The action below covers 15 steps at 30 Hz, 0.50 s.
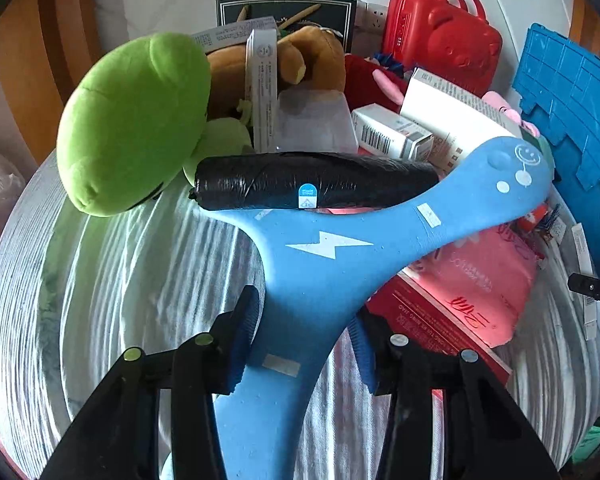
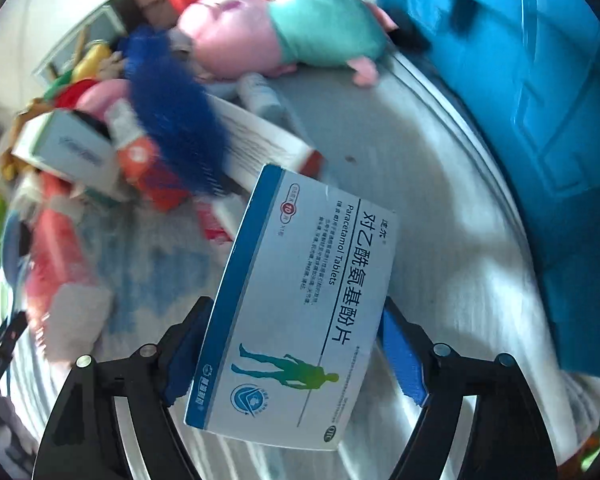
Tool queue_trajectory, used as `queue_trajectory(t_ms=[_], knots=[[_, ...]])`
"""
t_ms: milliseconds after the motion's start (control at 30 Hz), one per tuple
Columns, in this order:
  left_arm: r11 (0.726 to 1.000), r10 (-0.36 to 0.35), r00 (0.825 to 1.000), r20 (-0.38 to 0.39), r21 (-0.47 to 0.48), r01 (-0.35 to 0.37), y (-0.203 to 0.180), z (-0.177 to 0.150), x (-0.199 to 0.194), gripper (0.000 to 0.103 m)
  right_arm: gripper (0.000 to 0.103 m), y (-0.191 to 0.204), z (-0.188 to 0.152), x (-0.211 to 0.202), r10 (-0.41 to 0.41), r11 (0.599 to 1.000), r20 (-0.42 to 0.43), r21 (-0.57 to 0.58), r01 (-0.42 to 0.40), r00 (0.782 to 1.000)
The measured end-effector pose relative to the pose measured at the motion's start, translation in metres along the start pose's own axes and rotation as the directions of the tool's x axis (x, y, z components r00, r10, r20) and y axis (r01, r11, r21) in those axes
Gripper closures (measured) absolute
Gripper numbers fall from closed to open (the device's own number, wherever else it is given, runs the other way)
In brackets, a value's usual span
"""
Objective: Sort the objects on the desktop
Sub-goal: 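Grasp the blue boomerang toy with left gripper while right gripper grasps Paracetamol Tablets box, then carry the boomerang and Paracetamol box over the blue bin and release them inside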
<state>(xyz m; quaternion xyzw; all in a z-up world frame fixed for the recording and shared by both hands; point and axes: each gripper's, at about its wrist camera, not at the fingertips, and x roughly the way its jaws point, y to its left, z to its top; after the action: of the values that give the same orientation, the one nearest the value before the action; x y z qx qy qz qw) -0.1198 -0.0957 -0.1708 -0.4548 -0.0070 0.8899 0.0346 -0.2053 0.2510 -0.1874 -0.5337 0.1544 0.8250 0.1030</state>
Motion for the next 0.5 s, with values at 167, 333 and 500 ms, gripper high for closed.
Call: queue_trajectory(t_ms=[167, 333, 500], knots=[[0.998, 0.062, 0.995, 0.076, 0.017, -0.064, -0.007, -0.002, -0.045, 0.066, 0.023, 0.018, 0.001, -0.04, 0.053, 0.995, 0.082, -0.091, -0.046, 0.995], [0.999, 0.052, 0.989, 0.136, -0.012, -0.051, -0.008, 0.016, -0.082, 0.081, 0.022, 0.035, 0.011, -0.073, 0.134, 0.979, 0.134, -0.17, -0.111, 0.982], [0.998, 0.065, 0.97, 0.232, -0.025, -0.061, -0.003, 0.043, -0.129, 0.086, 0.022, 0.06, 0.023, -0.096, 0.21, 0.95, 0.174, -0.267, -0.159, 0.962]])
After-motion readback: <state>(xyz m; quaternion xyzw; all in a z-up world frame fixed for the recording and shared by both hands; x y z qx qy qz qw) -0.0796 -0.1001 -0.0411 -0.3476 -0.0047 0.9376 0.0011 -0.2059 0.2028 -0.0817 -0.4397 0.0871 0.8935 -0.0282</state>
